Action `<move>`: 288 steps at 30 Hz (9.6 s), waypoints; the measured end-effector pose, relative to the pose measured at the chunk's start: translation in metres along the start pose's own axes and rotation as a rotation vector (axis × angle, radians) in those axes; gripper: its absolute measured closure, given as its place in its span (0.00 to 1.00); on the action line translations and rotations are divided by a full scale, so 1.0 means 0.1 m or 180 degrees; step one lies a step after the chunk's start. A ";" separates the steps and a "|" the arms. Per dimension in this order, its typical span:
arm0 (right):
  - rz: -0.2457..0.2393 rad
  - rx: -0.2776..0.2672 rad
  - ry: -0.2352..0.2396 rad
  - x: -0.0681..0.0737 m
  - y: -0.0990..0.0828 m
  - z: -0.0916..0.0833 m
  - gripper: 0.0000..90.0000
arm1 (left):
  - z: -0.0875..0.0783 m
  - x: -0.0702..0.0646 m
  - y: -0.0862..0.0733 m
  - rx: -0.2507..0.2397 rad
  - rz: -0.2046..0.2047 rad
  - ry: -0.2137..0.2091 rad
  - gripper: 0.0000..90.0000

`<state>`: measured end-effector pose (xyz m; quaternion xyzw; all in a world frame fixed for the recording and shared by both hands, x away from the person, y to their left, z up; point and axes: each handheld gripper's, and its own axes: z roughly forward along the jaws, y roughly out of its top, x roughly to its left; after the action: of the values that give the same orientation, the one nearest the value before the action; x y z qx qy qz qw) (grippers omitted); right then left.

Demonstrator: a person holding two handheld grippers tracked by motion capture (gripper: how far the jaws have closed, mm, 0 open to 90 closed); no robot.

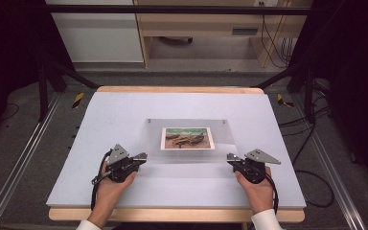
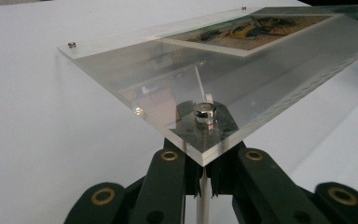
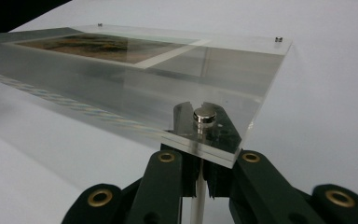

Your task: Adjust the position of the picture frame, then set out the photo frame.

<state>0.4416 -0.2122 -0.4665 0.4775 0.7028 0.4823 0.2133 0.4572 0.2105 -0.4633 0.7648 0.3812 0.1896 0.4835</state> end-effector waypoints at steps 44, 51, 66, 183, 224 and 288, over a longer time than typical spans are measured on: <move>-0.0083 0.0309 0.0004 -0.02 -0.06 0.16 0.94 | 0.06 0.01 -0.11 0.0243 0.0010 0.0116 0.93; -0.0085 0.0323 -0.0014 -0.02 -0.07 0.17 0.93 | 0.06 0.02 -0.12 0.0239 0.0011 0.0110 0.93; -0.0036 0.0323 -0.0026 -0.01 -0.07 0.11 0.73 | 0.05 0.03 -0.12 0.0249 -0.0001 0.0041 0.87; 0.0749 0.0538 0.0490 -0.23 0.28 0.40 0.15 | 0.21 0.30 0.12 0.0287 -0.0950 -0.0427 0.12; 0.0051 0.0173 0.0176 -0.06 0.31 0.21 0.28 | 0.00 0.14 0.18 0.0090 -0.0417 0.0010 0.34; -0.0230 0.0135 -0.0086 0.16 0.09 -0.26 0.62 | -0.35 -0.11 0.08 0.0214 -0.0302 0.0248 0.62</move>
<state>0.4182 -0.2095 -0.4448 0.4627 0.7267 0.4527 0.2299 0.4298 0.2209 -0.4393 0.7538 0.4417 0.1832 0.4508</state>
